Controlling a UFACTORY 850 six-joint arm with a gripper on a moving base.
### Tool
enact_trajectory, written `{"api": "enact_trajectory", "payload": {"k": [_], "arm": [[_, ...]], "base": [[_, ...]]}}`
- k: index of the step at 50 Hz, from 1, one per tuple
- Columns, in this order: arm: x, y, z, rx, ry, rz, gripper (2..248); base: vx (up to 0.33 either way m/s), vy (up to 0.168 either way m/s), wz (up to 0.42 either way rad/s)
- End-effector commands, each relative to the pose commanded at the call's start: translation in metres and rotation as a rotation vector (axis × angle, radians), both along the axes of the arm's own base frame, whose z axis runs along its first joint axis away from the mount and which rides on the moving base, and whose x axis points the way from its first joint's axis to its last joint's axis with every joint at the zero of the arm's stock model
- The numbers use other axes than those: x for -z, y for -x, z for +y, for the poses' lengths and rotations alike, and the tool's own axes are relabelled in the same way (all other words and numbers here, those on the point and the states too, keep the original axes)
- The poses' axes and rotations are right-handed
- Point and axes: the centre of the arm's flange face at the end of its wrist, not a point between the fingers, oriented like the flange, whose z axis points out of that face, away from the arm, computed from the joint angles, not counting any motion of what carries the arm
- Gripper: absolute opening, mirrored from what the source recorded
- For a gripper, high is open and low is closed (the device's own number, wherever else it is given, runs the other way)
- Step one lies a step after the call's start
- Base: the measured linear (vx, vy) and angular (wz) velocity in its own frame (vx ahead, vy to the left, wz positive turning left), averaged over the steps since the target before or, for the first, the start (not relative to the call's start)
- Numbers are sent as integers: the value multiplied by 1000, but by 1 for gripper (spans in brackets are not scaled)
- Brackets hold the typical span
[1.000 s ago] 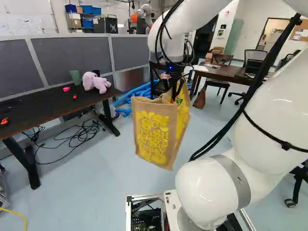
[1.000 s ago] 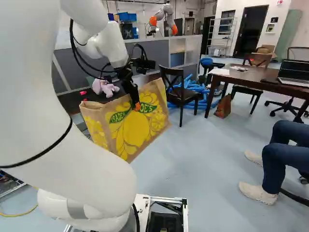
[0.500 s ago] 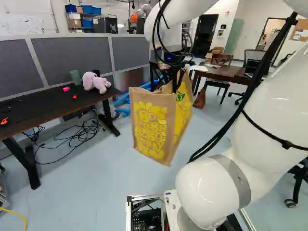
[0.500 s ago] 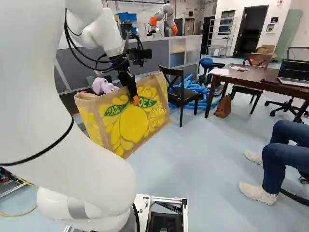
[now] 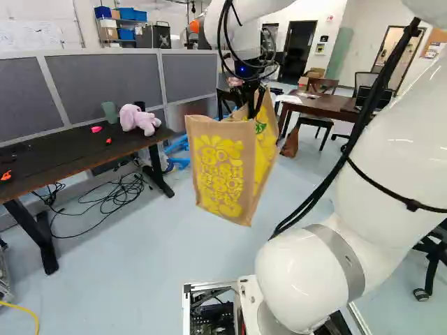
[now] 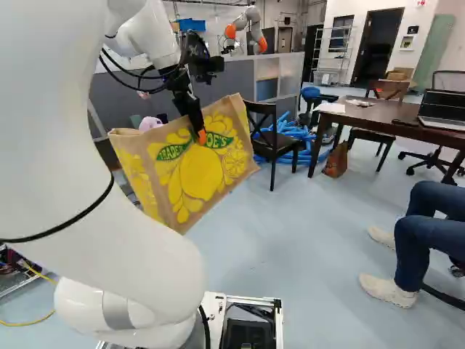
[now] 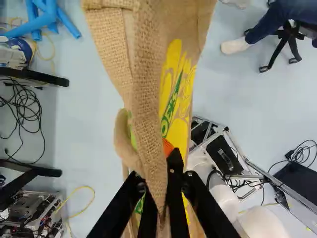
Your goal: Pick up the bag on the ground and place it on the table
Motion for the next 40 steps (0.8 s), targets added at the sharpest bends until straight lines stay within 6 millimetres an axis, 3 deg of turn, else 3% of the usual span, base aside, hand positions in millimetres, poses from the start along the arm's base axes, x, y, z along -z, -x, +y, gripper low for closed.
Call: {"api": "enact_trajectory", "payload": {"k": [40], "arm": [[-61,-11,36,7,-127,20,22]], "base": [[0,0,0]]}}
